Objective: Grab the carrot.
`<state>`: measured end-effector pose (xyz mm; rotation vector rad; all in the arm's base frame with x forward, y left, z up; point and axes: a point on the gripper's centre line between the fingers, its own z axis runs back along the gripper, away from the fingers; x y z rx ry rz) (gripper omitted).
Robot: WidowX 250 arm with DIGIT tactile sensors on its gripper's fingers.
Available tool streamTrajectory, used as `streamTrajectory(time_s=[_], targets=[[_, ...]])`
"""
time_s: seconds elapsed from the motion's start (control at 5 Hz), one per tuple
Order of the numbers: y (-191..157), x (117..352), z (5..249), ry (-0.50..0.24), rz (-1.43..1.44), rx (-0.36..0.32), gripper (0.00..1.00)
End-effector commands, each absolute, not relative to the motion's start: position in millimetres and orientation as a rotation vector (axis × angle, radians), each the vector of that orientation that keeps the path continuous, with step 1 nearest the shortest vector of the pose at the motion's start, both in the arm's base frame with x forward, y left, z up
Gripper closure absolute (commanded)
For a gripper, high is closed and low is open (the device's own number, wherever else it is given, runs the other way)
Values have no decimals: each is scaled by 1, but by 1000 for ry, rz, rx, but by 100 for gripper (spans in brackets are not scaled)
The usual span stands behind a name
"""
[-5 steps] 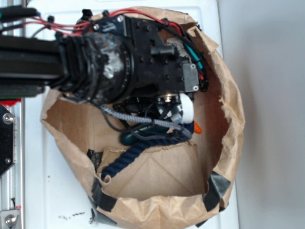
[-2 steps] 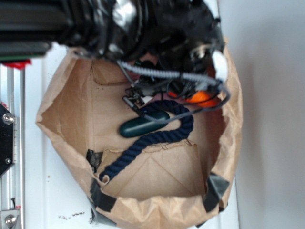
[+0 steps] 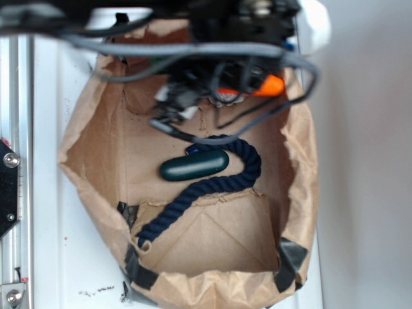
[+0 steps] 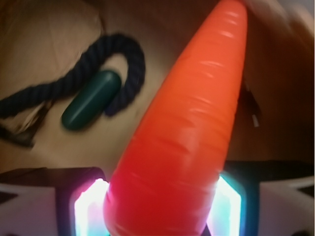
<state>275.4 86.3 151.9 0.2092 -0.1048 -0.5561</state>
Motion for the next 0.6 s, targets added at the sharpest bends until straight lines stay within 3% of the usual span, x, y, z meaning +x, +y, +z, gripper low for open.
streamTrajectory(time_s=[0.0, 0.2, 0.4], targets=[[17, 253, 197, -38, -330, 334, 100], [1, 263, 201, -24, -375, 285, 100], [0, 266, 199, -15, -388, 325, 100]])
